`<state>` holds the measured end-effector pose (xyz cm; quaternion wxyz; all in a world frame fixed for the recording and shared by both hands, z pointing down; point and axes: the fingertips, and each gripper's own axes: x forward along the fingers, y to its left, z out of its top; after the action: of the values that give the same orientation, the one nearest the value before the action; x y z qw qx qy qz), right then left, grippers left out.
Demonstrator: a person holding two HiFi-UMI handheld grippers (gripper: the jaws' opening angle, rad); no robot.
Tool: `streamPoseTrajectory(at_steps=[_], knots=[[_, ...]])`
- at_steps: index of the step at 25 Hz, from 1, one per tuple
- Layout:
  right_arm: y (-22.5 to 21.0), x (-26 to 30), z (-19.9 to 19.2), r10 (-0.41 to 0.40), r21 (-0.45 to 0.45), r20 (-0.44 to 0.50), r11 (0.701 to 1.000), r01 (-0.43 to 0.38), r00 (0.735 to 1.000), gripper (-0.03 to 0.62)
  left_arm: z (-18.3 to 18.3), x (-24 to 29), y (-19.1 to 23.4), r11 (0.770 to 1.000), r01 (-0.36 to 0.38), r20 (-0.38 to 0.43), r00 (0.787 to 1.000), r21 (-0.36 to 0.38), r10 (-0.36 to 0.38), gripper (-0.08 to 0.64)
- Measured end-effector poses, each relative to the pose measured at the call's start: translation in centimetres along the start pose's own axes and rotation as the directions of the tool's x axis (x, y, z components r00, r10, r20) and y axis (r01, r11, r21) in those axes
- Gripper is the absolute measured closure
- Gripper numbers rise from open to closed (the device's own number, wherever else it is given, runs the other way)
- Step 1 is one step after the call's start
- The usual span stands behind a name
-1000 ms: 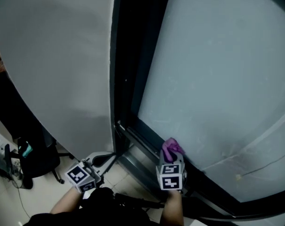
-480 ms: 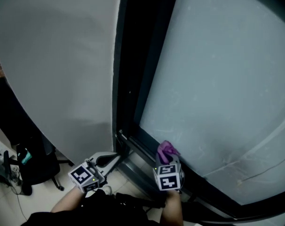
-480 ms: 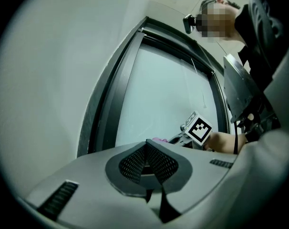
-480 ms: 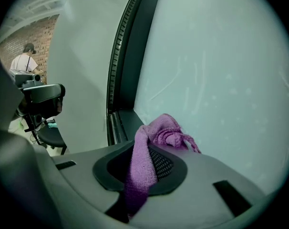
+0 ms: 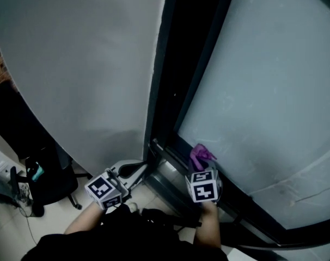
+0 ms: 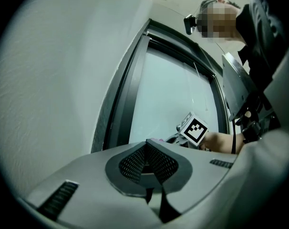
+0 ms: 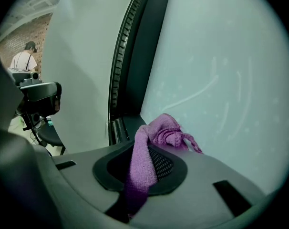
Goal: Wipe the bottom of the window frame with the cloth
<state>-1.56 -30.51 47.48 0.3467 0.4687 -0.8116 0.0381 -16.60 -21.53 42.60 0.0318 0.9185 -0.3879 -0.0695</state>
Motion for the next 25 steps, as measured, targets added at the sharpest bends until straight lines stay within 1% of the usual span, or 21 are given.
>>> streamPoseTrajectory(at_steps=[4,10,13,16,18,22,25], knots=[[0.7,0.7,0.5,0.003,-0.019,-0.016,1.0,-0.003,1.0,0.526,0.3,-0.6,0.6,1.0,-0.007,0.023,1.0,-0.006,0.007,0.558],[1.7,1.8,1.7,0.01,-0.043,-0.024,0.999,-0.011,1.0,0.528,0.7,-1.9,2.0,0.999,-0.031,0.034,0.999,-0.009,0.031,0.558],[2.2,2.4,2.5,0.015,-0.059,-0.026,0.998,-0.017,1.0,0.528,0.7,-2.2,2.4,0.999,-0.034,0.024,0.999,-0.007,0.034,0.558],[3.1,3.0,3.2,0.022,-0.079,-0.02,0.997,-0.023,1.0,0.526,0.6,-2.5,2.5,0.999,-0.033,0.029,0.999,0.022,0.033,0.558],[3.6,3.4,3.4,0.026,-0.08,-0.017,0.996,-0.027,1.0,0.526,0.5,-2.9,2.6,0.999,-0.029,0.031,0.999,0.018,0.029,0.558],[4.5,4.1,4.1,0.039,-0.088,-0.016,0.995,-0.04,0.999,0.526,0.0,-3.4,2.6,0.999,-0.02,0.003,1.0,0.046,0.02,0.558],[4.8,4.5,4.5,0.04,-0.092,-0.014,0.995,-0.041,0.999,0.528,-0.2,-3.5,2.9,0.999,-0.014,0.002,1.0,0.034,0.014,0.558]])
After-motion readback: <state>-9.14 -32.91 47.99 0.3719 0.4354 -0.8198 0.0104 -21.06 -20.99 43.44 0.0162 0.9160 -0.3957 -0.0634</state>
